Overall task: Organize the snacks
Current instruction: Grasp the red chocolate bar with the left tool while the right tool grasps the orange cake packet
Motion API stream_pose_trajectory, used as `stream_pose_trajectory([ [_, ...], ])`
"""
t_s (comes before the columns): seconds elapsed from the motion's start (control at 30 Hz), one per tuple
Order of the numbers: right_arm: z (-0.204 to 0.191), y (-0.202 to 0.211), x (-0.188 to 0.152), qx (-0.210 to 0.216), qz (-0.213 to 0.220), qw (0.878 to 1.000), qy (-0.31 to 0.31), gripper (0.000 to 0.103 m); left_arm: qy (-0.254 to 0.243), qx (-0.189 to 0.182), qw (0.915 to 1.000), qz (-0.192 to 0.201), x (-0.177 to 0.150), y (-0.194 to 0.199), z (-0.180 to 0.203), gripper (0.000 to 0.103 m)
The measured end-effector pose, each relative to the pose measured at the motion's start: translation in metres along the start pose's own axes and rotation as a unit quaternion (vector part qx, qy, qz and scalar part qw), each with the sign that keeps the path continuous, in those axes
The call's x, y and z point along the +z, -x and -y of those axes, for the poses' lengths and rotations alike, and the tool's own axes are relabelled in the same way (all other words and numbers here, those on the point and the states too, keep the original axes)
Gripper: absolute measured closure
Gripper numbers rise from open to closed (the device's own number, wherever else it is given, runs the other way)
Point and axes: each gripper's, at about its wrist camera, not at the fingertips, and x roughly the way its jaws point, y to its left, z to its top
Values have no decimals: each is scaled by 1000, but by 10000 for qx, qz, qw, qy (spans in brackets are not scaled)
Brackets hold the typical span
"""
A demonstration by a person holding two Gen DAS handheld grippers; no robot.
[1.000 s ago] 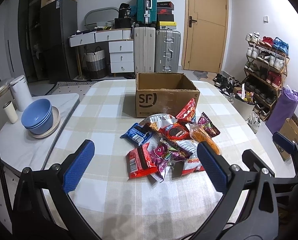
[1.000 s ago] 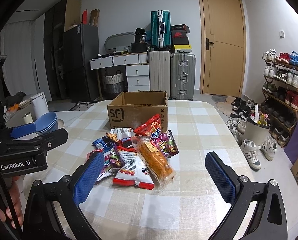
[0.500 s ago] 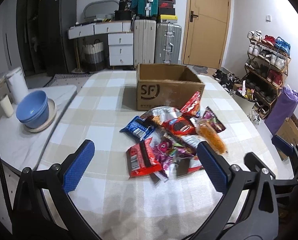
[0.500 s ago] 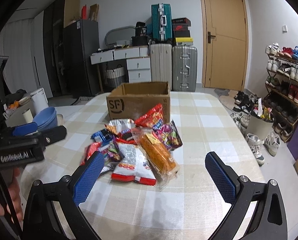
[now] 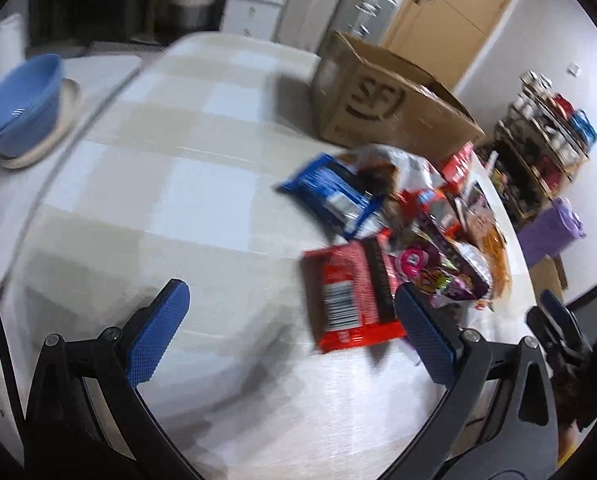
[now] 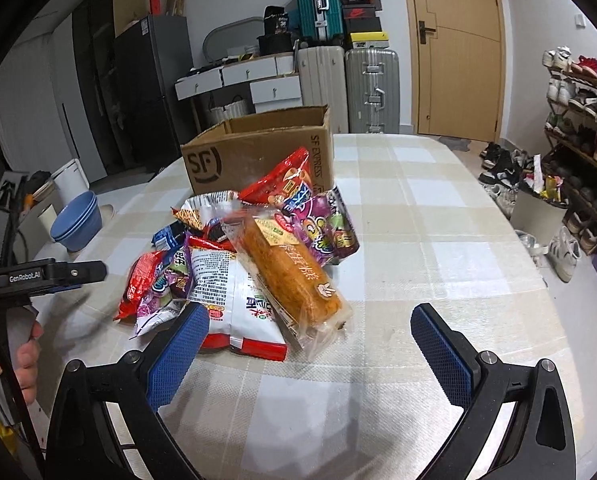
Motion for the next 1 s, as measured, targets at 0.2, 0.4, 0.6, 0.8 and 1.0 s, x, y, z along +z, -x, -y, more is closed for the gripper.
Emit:
stream_pose_trajectory([
  [0.2, -2, -14, -4, 123, -185, 9998, 18, 0, -228, -88, 9989, -402, 7, -35, 37, 1],
  [0.4, 3, -22, -4, 161, -260, 9995, -25, 0, -203, 123, 9979, -602, 8, -56, 45, 5],
  [0.6, 6, -22, -3, 174, -278, 9994, -67, 0, -108, 96, 9986, -509, 10, -51, 37, 27],
  [0.8, 8, -20, -4, 201, -277, 9993, -145, 0, -212, -131, 9987, -441, -1, -42, 27, 62],
  [1.0, 2, -16, 4, 280, -160, 9995, 70, 0, -230, -253, 9988, -361, -16, -24, 18, 62],
])
